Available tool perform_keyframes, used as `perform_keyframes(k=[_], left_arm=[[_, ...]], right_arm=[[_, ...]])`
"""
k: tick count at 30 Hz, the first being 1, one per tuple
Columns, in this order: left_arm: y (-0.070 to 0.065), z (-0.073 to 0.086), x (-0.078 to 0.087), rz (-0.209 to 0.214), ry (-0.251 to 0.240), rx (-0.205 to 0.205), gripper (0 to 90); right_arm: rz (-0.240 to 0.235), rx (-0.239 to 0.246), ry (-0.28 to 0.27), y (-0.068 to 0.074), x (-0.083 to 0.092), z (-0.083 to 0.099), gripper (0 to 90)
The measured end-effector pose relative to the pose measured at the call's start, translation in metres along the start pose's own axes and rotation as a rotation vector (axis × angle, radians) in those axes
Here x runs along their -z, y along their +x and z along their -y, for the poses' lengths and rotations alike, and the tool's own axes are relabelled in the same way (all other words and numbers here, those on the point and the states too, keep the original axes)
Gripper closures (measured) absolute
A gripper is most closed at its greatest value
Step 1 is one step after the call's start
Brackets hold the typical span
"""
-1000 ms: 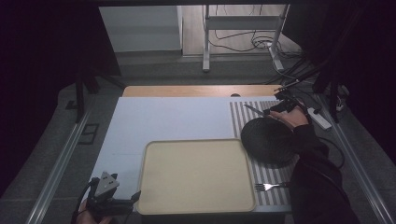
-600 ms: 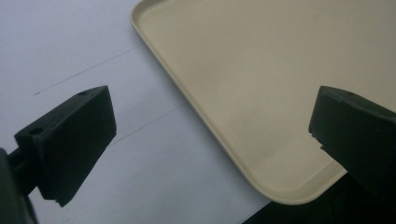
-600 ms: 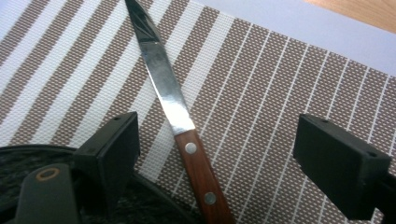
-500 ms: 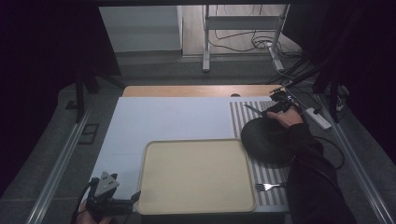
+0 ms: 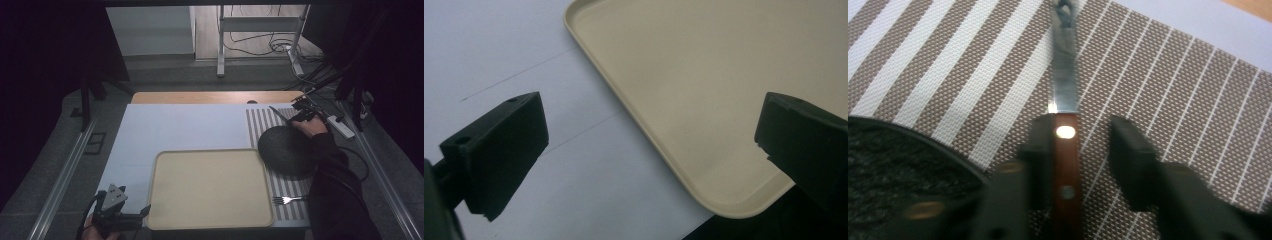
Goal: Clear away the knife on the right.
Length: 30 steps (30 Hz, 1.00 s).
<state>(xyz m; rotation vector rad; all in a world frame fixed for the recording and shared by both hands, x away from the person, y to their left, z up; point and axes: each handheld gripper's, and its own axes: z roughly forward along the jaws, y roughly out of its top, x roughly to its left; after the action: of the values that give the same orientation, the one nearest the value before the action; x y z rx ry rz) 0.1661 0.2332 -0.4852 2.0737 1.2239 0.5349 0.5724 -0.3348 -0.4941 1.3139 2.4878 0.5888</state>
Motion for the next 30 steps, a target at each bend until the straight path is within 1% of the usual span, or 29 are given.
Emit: perform_keyframes(k=[1, 5, 7, 9, 10, 13, 15, 18, 19, 20, 21, 24, 25, 26, 28, 29, 30], left_arm=[[0.000, 0.000, 0.000, 0.000, 0.000, 0.000, 0.6], [0.000, 0.000, 0.000, 0.000, -0.001, 0.001, 0.6], [0.000, 0.000, 0.000, 0.001, -0.001, 0.001, 0.6], [0.000, 0.000, 0.000, 0.000, -0.001, 0.001, 0.6], [0.000, 0.000, 0.000, 0.000, 0.000, 0.001, 0.6], [0.000, 0.000, 0.000, 0.000, -0.001, 0.003, 0.6], [0.000, 0.000, 0.000, 0.000, -0.001, 0.003, 0.6], [0.000, 0.000, 0.000, 0.001, 0.000, 0.003, 0.6], [0.000, 0.000, 0.000, 0.000, -0.001, 0.003, 0.6], [0.000, 0.000, 0.000, 0.001, -0.001, 0.003, 0.6], [0.000, 0.000, 0.000, 0.001, -0.001, 0.003, 0.6], [0.000, 0.000, 0.001, 0.001, -0.002, 0.003, 0.6], [0.000, 0.000, 0.000, 0.000, -0.002, 0.004, 0.6], [0.000, 0.000, 0.000, 0.000, -0.001, 0.002, 0.6], [0.000, 0.000, 0.000, 0.000, -0.002, 0.001, 0.6], [0.000, 0.000, 0.001, 0.000, -0.003, 0.001, 0.6], [0.000, 0.000, 0.000, 0.000, -0.003, 0.000, 0.6]], right_arm=[[0.014, 0.015, 0.001, 0.001, 0.000, 0.000, 77.9], [0.023, 0.027, 0.010, 0.003, 0.001, -0.001, 78.2], [0.047, 0.052, 0.009, 0.004, 0.001, 0.000, 78.2], [0.057, 0.051, 0.008, 0.003, 0.002, 0.000, 78.3], [0.069, 0.045, 0.003, 0.000, 0.004, 0.002, 78.3], [0.078, 0.023, -0.004, -0.007, 0.009, 0.006, 78.3], [0.078, 0.014, -0.011, -0.009, 0.011, 0.007, 78.4], [0.069, -0.017, -0.032, -0.013, 0.020, 0.010, 78.3], [0.069, -0.017, -0.032, -0.013, 0.020, 0.010, 78.3], [0.057, -0.030, -0.049, -0.012, 0.023, 0.011, 78.3], [0.057, -0.030, -0.049, -0.012, 0.023, 0.011, 78.3], [0.034, -0.047, -0.069, -0.006, 0.031, 0.013, 78.3], [0.034, -0.047, -0.069, -0.006, 0.031, 0.013, 78.3], [0.028, -0.046, -0.078, 0.000, 0.034, 0.014, 78.3], [0.023, -0.048, -0.083, 0.003, 0.036, 0.015, 78.3], [0.027, -0.047, -0.091, 0.007, 0.039, 0.016, 78.3], [0.022, -0.045, -0.098, 0.010, 0.041, 0.016, 78.3]])
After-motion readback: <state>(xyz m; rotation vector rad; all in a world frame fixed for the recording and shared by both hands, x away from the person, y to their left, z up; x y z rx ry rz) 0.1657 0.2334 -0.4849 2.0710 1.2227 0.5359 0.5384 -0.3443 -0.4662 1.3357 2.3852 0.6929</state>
